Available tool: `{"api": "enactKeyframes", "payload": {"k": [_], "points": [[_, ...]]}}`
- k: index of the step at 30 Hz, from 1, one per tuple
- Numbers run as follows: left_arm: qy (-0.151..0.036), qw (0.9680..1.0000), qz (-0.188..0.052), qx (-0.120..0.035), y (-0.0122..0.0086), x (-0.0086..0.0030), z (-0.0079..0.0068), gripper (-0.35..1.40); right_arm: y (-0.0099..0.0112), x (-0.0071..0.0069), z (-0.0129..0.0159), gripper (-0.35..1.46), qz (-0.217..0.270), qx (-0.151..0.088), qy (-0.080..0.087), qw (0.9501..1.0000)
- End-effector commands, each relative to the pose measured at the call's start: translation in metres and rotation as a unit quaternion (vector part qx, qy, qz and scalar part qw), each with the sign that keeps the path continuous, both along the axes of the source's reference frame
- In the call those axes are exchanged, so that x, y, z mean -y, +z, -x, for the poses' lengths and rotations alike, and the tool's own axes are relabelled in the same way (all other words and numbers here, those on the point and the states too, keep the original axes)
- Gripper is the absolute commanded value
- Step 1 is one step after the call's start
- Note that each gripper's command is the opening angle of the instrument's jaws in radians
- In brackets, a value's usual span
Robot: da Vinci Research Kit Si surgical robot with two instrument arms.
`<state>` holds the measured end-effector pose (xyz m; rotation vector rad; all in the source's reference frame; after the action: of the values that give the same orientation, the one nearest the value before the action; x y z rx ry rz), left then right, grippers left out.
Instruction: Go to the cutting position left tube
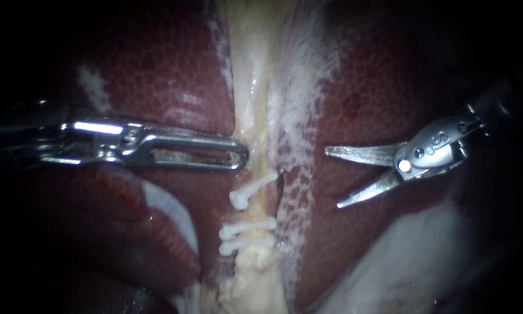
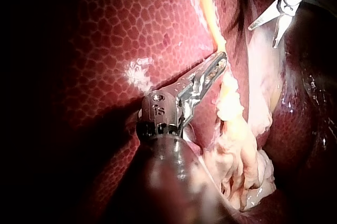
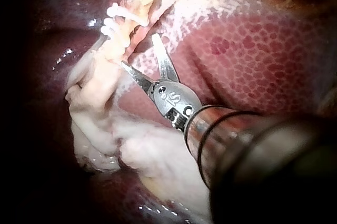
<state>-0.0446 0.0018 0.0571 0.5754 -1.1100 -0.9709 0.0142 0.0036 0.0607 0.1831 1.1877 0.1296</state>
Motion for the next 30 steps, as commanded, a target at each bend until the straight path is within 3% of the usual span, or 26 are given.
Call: {"api": "enactKeyframes", "payload": {"k": [1, 10, 16, 30], "points": [[0.000, 1.0000, 0.000, 0.000, 0.0000, 0.0000, 0.0000, -0.35, 0.0000, 0.0000, 0.0000, 1.44, 0.000, 0.000, 0.000, 1.0000], [0.000, 1.0000, 0.000, 0.000, -0.0001, 0.0001, -0.0001, -0.35, 0.0001, 0.0001, 0.0000, 1.44, 0.000, -0.002, 0.000, 1.0000], [0.000, 1.0000, -0.001, 0.000, -0.0007, 0.0000, -0.0007, -0.35, 0.0009, 0.0010, -0.0004, 1.44, -0.027, 0.006, -0.001, 0.9996], [-0.006, 1.0000, -0.004, -0.004, -0.0035, -0.0004, -0.0030, -0.35, 0.0045, 0.0063, -0.0038, 1.44, -0.116, 0.009, -0.057, 0.9916]]}}
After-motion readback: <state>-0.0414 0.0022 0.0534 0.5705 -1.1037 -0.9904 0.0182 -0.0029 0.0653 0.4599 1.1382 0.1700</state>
